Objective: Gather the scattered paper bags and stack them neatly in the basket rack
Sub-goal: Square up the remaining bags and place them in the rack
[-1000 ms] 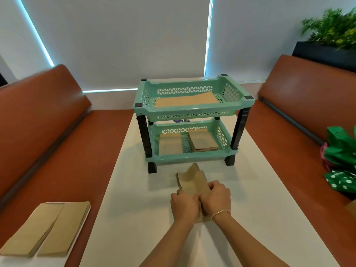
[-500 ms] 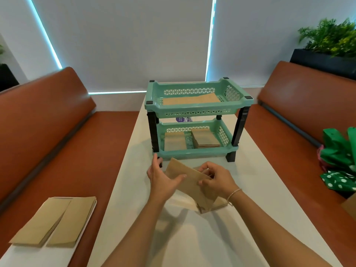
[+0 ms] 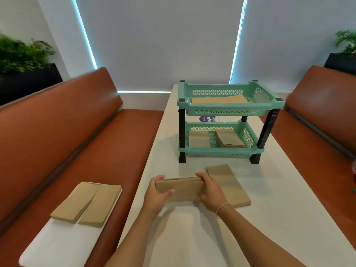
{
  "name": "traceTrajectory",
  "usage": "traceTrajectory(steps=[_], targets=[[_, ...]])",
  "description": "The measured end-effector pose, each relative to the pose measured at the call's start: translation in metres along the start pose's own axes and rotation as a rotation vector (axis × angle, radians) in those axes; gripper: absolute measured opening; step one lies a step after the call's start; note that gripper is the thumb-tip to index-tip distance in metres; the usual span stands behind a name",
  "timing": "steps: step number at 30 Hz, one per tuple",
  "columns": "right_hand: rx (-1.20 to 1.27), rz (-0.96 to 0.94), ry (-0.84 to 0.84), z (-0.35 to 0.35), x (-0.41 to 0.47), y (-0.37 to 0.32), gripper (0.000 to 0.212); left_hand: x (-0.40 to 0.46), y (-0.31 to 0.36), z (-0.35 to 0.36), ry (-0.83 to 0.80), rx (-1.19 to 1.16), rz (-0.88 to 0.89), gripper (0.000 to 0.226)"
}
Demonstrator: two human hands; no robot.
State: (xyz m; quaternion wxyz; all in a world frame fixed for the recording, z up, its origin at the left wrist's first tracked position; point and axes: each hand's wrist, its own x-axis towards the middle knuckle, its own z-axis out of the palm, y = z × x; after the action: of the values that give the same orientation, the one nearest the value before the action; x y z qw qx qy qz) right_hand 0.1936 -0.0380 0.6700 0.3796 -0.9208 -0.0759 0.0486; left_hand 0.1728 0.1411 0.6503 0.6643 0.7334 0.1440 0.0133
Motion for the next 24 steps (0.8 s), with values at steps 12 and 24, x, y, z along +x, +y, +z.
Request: traceTrajectory(steps=[12, 24], targets=[[-0.069, -0.046, 0.077, 0.010, 0.005, 0.008, 0.032, 0.000, -0.003, 0.003, 0.014, 0.151, 0.018, 0.021], [0.685, 0.242, -0.077, -0.041, 0.020, 0.007, 0.018, 0.012, 0.046, 0.039, -0.004, -0.389, -0.098, 0.049]])
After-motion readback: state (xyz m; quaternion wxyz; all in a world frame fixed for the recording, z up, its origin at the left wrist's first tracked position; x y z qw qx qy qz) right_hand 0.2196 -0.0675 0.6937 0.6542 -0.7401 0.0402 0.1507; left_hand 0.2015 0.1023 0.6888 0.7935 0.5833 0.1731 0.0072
